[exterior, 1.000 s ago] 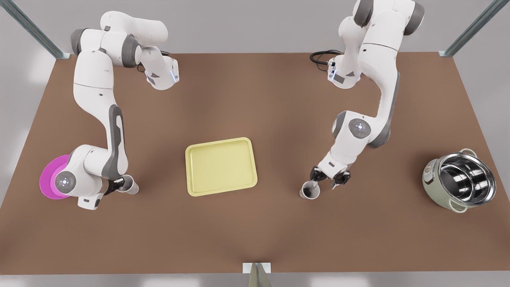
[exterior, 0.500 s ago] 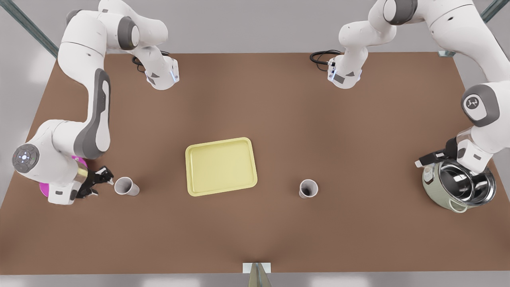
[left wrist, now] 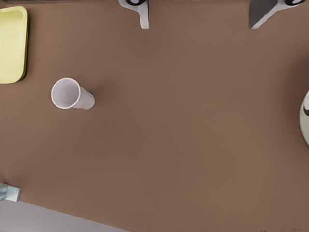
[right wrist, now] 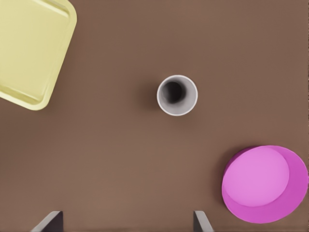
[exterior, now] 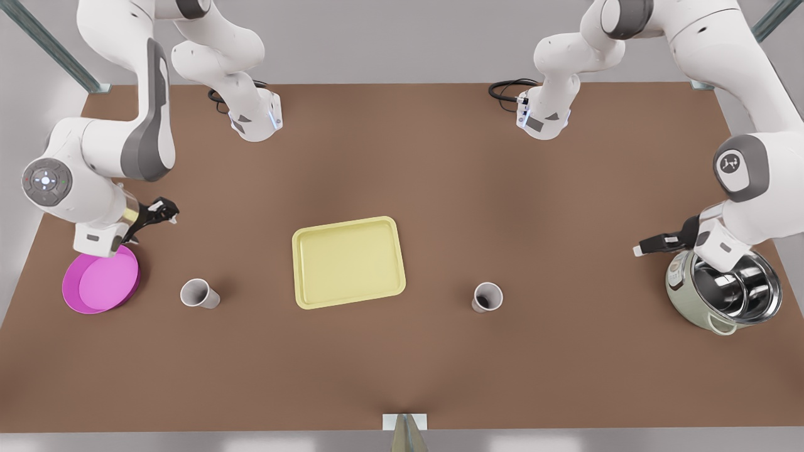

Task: Use the left arm to pick up the white IKEA cup from the tray and place it on the middle-left position; use the right arm to pick up the white IKEA cup from the tray and place it on the middle-right position

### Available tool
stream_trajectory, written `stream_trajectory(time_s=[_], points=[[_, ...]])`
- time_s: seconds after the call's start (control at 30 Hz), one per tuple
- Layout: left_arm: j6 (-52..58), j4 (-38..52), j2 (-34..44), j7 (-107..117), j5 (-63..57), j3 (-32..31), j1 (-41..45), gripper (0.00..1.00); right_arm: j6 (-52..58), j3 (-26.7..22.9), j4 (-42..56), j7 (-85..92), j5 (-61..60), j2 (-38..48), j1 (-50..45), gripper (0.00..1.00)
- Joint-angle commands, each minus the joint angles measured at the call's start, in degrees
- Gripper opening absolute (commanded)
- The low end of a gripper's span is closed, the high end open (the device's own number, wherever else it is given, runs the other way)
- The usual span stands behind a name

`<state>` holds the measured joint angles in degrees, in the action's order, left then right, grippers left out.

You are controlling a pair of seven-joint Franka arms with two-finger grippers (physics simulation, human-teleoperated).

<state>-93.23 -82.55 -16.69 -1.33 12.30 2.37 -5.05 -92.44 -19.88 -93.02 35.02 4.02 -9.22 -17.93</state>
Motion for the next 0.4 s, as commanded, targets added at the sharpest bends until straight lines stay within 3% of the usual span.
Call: stream_trajectory(time_s=[0.0, 0.07, 0.17, 0.37], points=[[0.0, 0.2, 0.1, -2.7, 0.3, -0.8, 0.5, 1.00, -0.9, 0.0, 0.0, -9.8, 0.7, 0.0, 0.0, 1.00], [-1.6, 0.5, -0.2, -2.8, -0.2, -3.5, 1.6, 1.00, -0.8, 0.0, 0.0, -9.8, 0.7, 0.0, 0.0, 1.00], [-4.8, 1.4, -1.7, -6.8, -4.3, -3.7, 5.7, 1.00, -0.8, 0.0, 0.1, -9.7, 0.8, -0.3, -0.1, 1.00], [-4.0, 0.5, -1.4, -6.1, -4.4, -3.6, 5.8, 1.00, -0.7, 0.1, 0.1, -9.7, 0.8, -0.3, -0.2, 1.00]])
